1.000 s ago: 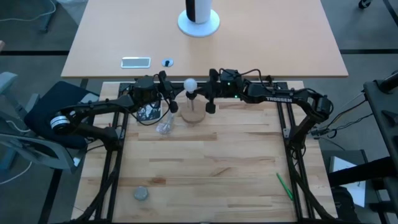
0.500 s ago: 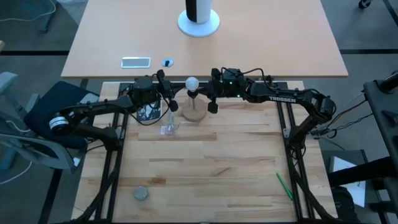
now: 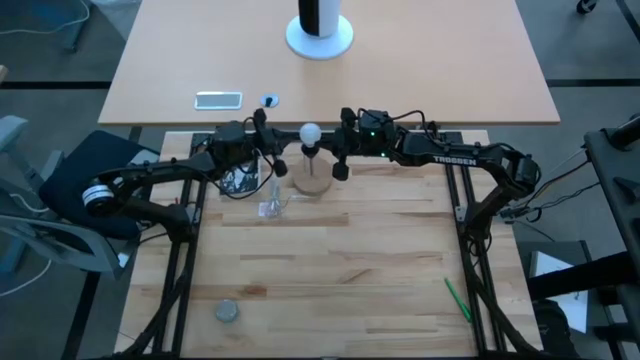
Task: Screw lightbulb
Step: Remove the lightbulb from the lamp
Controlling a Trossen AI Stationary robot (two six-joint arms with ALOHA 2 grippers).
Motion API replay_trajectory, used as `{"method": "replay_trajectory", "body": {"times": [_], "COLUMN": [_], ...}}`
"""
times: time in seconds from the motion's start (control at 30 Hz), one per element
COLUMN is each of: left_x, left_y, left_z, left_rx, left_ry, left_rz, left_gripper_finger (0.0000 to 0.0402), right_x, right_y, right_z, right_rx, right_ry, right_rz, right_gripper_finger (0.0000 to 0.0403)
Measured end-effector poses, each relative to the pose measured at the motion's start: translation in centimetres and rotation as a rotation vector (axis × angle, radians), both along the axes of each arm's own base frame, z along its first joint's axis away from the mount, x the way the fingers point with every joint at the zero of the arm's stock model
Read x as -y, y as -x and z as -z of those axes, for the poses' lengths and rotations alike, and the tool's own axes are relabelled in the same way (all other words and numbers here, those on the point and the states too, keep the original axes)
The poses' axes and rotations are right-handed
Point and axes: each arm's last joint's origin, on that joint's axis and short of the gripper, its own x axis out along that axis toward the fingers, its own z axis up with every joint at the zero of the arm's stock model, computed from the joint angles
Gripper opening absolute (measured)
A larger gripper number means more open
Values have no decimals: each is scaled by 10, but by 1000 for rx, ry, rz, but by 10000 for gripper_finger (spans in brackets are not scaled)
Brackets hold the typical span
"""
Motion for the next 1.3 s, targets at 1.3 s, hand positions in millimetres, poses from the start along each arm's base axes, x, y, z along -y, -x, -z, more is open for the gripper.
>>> {"method": "replay_trajectory", "body": {"times": [1.3], "left_x": [-4], "left_y": [-2], "left_z": [-2], "left_rx": [49], "left_ry": [-27], "left_rz": [-70], "left_gripper_finger": [0], "right_x": [3], "right_y": [4], "right_z": [-4], "right_rx": [5], "right_ry": [6], "right_rz": [64], "right_gripper_finger": [0]}}
